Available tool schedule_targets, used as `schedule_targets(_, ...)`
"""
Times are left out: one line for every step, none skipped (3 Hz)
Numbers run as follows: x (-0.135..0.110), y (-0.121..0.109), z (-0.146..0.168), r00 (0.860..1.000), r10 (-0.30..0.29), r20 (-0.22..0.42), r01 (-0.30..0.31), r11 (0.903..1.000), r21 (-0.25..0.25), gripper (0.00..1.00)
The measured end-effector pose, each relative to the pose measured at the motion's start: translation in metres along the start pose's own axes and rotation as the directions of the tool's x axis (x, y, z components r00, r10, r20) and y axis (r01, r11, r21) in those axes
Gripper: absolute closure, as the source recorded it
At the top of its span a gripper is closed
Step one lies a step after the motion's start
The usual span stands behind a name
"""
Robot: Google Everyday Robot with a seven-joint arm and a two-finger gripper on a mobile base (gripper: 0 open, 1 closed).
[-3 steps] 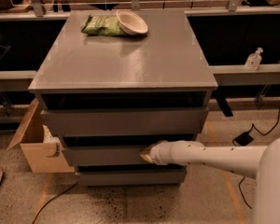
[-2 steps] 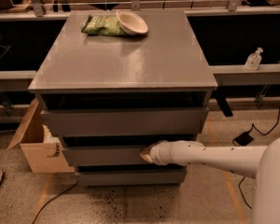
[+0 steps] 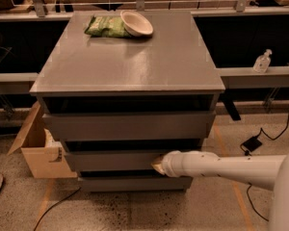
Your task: Close middle drawer
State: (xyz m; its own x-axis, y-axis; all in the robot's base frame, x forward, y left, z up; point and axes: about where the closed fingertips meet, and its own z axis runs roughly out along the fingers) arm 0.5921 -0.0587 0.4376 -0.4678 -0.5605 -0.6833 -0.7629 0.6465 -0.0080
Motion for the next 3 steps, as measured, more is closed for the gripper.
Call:
schedule_targets(0.063,0.006,-0.040,0.987,0.139,-0.076,-0.137,0.9902,0.029,1.00)
schedule_targets(0.097,0.009,-0.062,0.971,0.213,-0.110,-0.209,0.9766,0.051,1.00)
schedule_targets(0.115,0.007,-0.074,0.958,0.261,-0.123,-0.254,0.9650,0.065,1.00)
